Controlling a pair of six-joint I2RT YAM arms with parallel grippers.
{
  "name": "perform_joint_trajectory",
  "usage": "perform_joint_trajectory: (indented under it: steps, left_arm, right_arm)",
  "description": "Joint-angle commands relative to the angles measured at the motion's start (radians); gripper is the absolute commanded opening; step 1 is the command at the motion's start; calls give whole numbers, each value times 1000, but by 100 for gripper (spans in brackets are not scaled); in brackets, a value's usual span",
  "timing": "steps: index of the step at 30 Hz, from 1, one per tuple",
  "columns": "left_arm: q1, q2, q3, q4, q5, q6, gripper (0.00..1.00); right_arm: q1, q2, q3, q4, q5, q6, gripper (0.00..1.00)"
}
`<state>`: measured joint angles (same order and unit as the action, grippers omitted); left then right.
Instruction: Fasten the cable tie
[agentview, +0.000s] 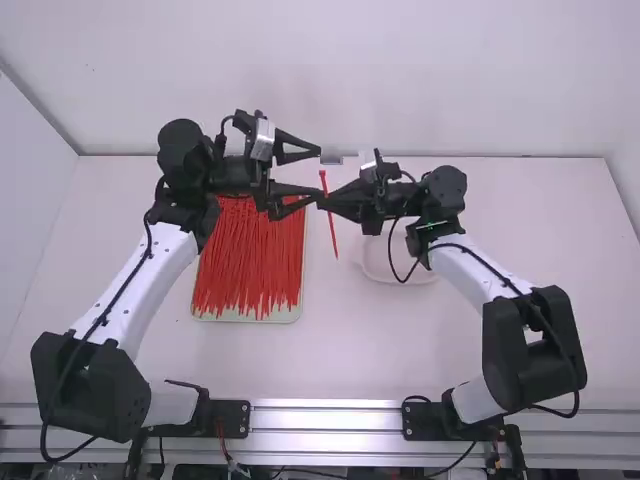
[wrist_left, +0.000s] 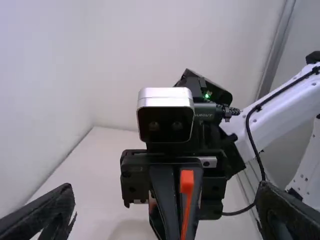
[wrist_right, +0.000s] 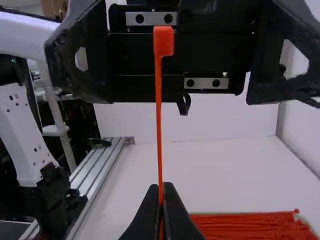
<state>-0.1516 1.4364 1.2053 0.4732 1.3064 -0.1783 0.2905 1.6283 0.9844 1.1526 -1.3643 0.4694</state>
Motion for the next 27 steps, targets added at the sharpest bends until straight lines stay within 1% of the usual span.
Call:
perform_joint_trajectory:
  steps: [1,2,4,5,6,9,11,12,16,19,24,27]
  left_arm:
    - [-6,3,30,39,15,-81,89]
    - [-7,3,30,60,15,-97,84]
    - [-7,3,30,64,14,-106,82]
    - [-8,3,30,66,18,-106,77]
    - [-8,3,30,66,19,-105,76]
    - [-6,3,30,63,21,-119,65]
    - [-7,3,30,63,22,-121,62]
    - [-6,3,30,63,22,-121,59]
    - [-6,3,30,63,22,-121,56]
    - [-6,3,30,67,22,-122,48]
    - [-6,3,30,67,21,-122,47]
    - [-7,3,30,80,22,-135,45]
  right_arm:
    - [9,-28,30,26,14,29,0]
    - [14,-28,30,30,36,32,0]
    - [19,-28,30,30,61,32,0]
    - [25,-27,30,36,77,29,0]
    - [26,-28,30,39,78,29,0]
    - [38,-28,30,93,84,48,0]
    - [39,-27,30,124,87,69,0]
    - [38,-27,30,143,87,79,0]
    - [29,-27,30,202,87,126,0]
    - [24,-27,30,213,84,136,0]
    - [24,-27,30,202,85,133,0]
    - [25,-27,30,203,87,133,0]
